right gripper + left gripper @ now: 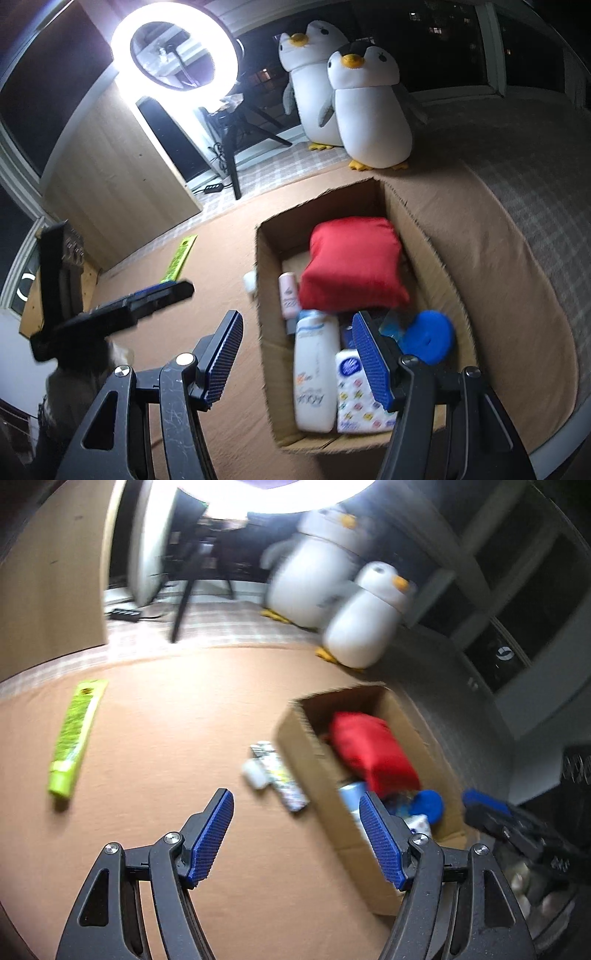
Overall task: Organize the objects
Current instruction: 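Move the left gripper to the green tube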
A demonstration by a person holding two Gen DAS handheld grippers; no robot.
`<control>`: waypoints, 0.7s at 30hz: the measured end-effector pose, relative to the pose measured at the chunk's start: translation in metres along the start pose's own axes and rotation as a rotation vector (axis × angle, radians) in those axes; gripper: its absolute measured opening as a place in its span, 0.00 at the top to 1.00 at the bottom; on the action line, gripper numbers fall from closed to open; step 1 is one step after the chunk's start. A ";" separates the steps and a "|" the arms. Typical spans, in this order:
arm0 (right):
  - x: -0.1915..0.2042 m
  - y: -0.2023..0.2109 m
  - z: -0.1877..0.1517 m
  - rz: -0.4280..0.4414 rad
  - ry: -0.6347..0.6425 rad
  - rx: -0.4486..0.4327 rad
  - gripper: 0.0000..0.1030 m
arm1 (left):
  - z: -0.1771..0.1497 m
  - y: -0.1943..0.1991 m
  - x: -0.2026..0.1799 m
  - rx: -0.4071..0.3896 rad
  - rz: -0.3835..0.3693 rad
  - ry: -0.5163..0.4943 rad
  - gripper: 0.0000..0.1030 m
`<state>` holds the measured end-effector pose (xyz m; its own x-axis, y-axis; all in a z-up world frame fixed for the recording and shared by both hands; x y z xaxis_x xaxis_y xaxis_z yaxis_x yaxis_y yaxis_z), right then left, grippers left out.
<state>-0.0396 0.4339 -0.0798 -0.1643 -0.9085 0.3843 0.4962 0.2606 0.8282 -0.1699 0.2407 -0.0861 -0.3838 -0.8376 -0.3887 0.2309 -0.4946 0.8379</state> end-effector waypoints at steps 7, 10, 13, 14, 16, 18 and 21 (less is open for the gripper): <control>0.019 0.005 -0.027 0.041 0.006 0.009 0.44 | -0.004 0.013 0.045 -0.024 0.041 0.082 0.29; 0.029 0.007 -0.037 0.050 0.022 0.015 0.44 | -0.012 0.020 0.063 -0.035 0.060 0.108 0.29; 0.039 0.008 -0.045 0.049 0.045 0.019 0.44 | -0.019 0.025 0.085 -0.040 0.088 0.142 0.29; 0.042 0.007 -0.047 0.051 0.049 0.021 0.44 | -0.022 0.028 0.093 -0.041 0.097 0.157 0.29; 0.049 0.005 -0.050 0.060 0.057 0.029 0.44 | -0.027 0.036 0.113 -0.049 0.124 0.188 0.29; 0.054 0.001 -0.052 0.068 0.062 0.036 0.44 | -0.031 0.044 0.133 -0.057 0.155 0.211 0.29; 0.065 -0.008 -0.050 0.078 0.073 0.049 0.44 | -0.032 0.052 0.153 -0.066 0.178 0.237 0.29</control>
<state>-0.0112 0.3566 -0.0818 -0.0636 -0.9058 0.4189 0.4623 0.3453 0.8167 -0.1882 0.0792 -0.1147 -0.1151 -0.9393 -0.3233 0.3369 -0.3431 0.8768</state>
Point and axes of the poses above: each gripper's, at about its wrist camera, not at the fingertips, and y roughly against the way its jaws point, x to its left, z to its top, the point moved 4 cm from there along -y, roughly the way its jaws point, and after that the axes turned 8 degrees about x, right-handed, at the moved point
